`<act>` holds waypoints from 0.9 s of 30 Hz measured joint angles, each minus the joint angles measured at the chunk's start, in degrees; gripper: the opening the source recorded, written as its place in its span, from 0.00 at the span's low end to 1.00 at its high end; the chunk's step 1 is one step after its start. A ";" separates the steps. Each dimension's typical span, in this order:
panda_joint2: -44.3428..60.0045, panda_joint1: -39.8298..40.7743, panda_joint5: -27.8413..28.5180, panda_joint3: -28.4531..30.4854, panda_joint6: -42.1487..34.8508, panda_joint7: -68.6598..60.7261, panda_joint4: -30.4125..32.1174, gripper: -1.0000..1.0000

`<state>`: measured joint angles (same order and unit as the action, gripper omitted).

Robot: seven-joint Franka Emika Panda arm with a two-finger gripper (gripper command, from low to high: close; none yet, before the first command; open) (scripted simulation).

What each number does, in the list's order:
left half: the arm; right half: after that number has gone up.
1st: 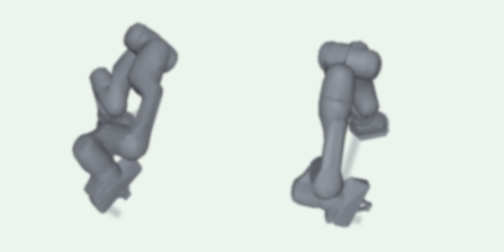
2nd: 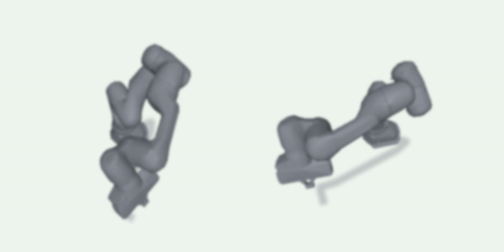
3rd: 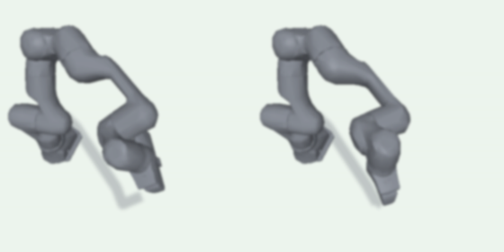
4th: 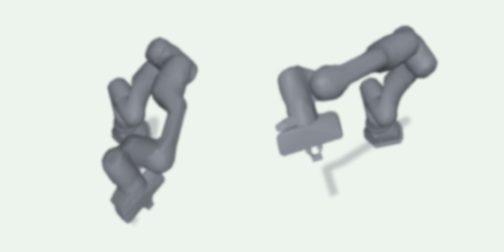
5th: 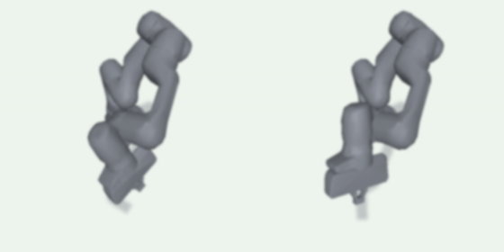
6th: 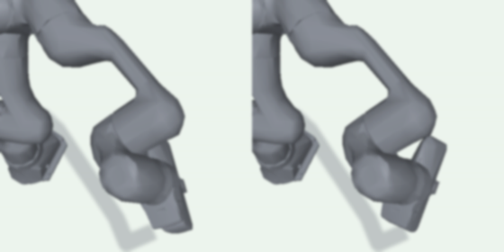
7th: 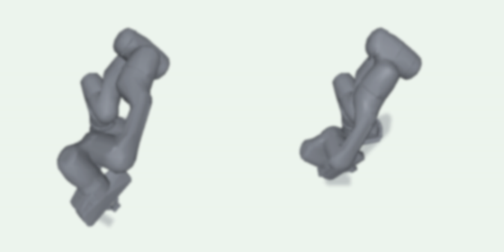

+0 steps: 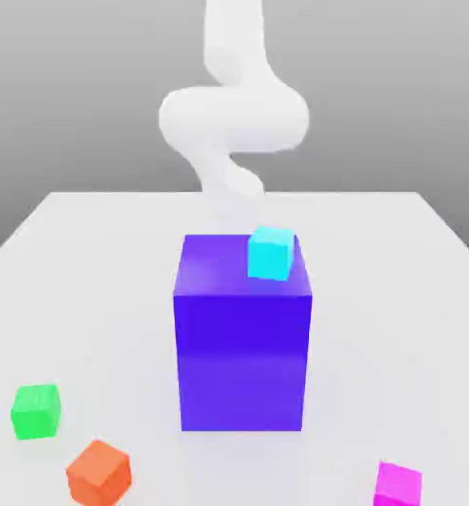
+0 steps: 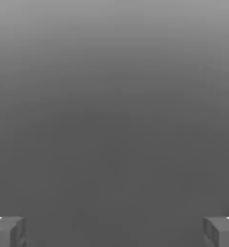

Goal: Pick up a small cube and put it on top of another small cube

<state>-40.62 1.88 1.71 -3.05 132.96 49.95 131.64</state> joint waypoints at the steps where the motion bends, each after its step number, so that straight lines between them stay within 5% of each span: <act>1: 2.24 0.89 0.72 -1.39 0.49 1.73 -0.07 0.50; 14: 29.46 7.07 12.79 -14.62 6.49 25.28 -0.86 0.50; 27: 54.85 2.38 18.41 -16.83 13.69 44.30 -1.25 0.50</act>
<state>14.22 4.26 20.12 -19.89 146.65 94.25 130.39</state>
